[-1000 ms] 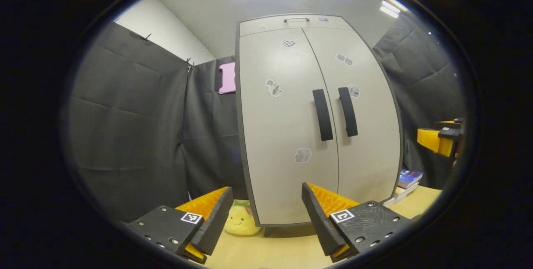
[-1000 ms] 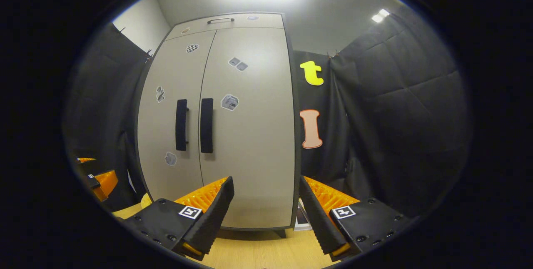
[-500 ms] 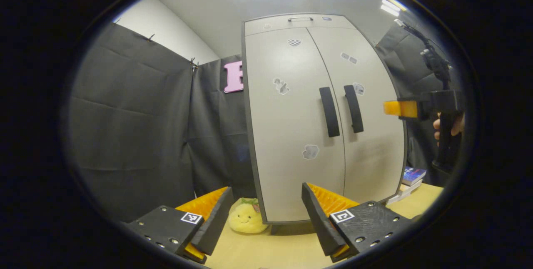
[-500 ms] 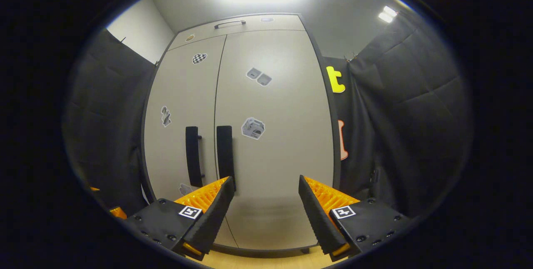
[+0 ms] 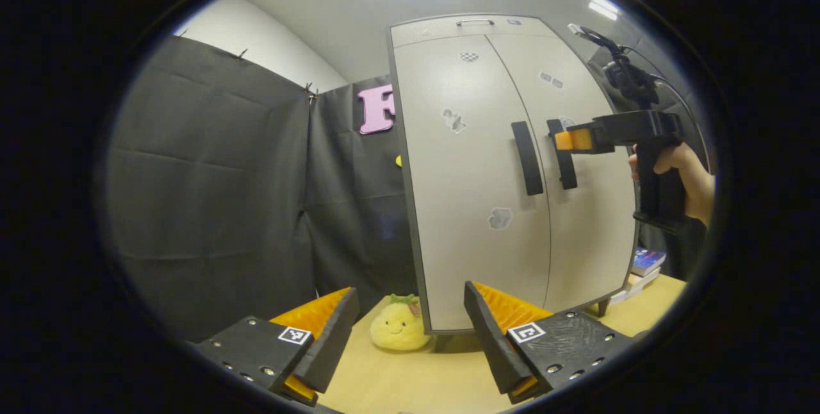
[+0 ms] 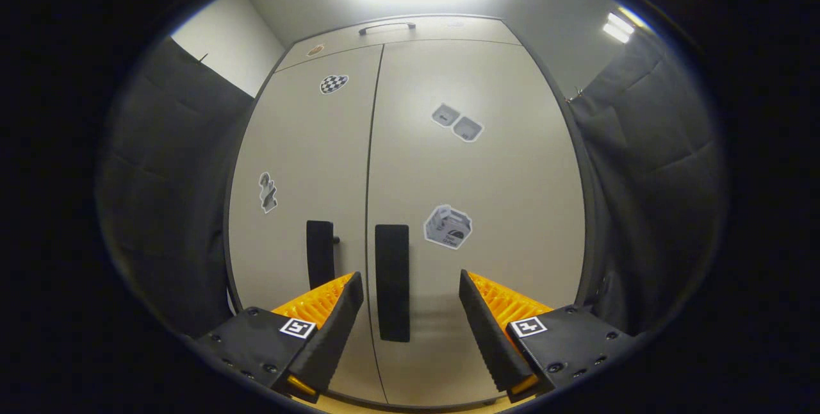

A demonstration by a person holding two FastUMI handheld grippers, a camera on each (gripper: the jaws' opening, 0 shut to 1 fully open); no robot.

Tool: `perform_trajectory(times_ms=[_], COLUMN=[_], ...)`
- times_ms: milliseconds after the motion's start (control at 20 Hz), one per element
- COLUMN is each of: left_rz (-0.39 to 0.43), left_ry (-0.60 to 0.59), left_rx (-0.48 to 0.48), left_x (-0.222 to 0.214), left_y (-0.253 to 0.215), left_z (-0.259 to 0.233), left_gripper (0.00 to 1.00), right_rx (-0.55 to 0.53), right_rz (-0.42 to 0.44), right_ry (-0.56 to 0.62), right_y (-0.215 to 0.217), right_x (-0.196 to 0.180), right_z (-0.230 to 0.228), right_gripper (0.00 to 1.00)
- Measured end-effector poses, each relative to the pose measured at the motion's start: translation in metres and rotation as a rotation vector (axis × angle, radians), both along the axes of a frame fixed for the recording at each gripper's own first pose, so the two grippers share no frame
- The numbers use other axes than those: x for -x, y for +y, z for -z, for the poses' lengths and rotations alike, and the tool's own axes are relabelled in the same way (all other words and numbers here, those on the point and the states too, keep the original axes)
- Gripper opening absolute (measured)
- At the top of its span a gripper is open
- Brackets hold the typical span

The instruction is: Open the right door of the double-door shoe cabinet with the right hand, and open the left door with the left hand.

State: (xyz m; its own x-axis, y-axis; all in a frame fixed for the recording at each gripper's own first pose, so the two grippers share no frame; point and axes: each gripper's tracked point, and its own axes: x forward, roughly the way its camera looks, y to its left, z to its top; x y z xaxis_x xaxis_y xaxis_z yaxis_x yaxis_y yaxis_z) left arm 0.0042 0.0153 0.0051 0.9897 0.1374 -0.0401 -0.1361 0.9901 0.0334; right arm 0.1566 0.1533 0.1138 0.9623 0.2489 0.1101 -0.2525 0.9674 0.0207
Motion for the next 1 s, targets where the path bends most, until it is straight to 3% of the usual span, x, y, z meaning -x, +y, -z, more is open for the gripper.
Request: perform_trajectory(times_ms=[50,200,250,350,400,450,550,600,650,800,850,1000], left_rz=[-0.003,-0.02,-0.027,-0.041,-0.048,-0.054,-0.06,-0.063,-0.064,-0.061,-0.059,-0.041], left_ry=[0.006,0.014,0.012,0.012,0.012,0.015,0.02,0.019,0.018,0.007,0.001,-0.02], left_rx=[0.001,-0.003,-0.006,-0.006,-0.004,-0.001,0.007,0.009,0.01,0.014,0.013,0.017], left_x=[0.0,0.002,0.003,0.006,0.008,0.01,0.01,0.01,0.01,0.012,0.014,0.019], left_y=[0.0,0.002,0.001,0.002,0.002,0.002,0.002,0.003,0.003,0.005,0.006,0.008], left_z=[0.001,-0.003,-0.006,-0.009,-0.01,-0.008,-0.006,-0.006,-0.005,-0.008,-0.01,-0.019], left_gripper=[0.95,0.95,0.95,0.95,0.95,0.95,0.95,0.95,0.95,0.95,0.96,0.96], right_rx=[-0.002,-0.008,-0.001,0.026,0.03,0.029,0.03,0.014,0.002,0.036,0.036,0.038], right_rz=[-0.006,-0.032,-0.034,0.012,0.028,0.033,0.038,0.066,0.065,0.048,0.039,0.005], right_ry=[0.005,0.06,0.07,0.07,0.071,0.08,0.124,0.136,0.139,0.162,0.183,0.197], right_y=[0.006,0.023,0.026,0.022,0.021,0.023,0.023,0.017,0.017,0.016,0.018,0.016], right_x=[-0.005,-0.013,-0.017,-0.023,-0.026,-0.028,-0.033,-0.028,-0.033,-0.027,-0.032,-0.02], right_z=[0.0,0.005,0.006,0.004,0.002,0.003,0.009,0.015,0.01,0.009,0.013,0.01], right_gripper=[0.94,0.78,0.78,0.74,0.57,0.49,0.47,0.39,0.42,0.12,0.16,0.16])
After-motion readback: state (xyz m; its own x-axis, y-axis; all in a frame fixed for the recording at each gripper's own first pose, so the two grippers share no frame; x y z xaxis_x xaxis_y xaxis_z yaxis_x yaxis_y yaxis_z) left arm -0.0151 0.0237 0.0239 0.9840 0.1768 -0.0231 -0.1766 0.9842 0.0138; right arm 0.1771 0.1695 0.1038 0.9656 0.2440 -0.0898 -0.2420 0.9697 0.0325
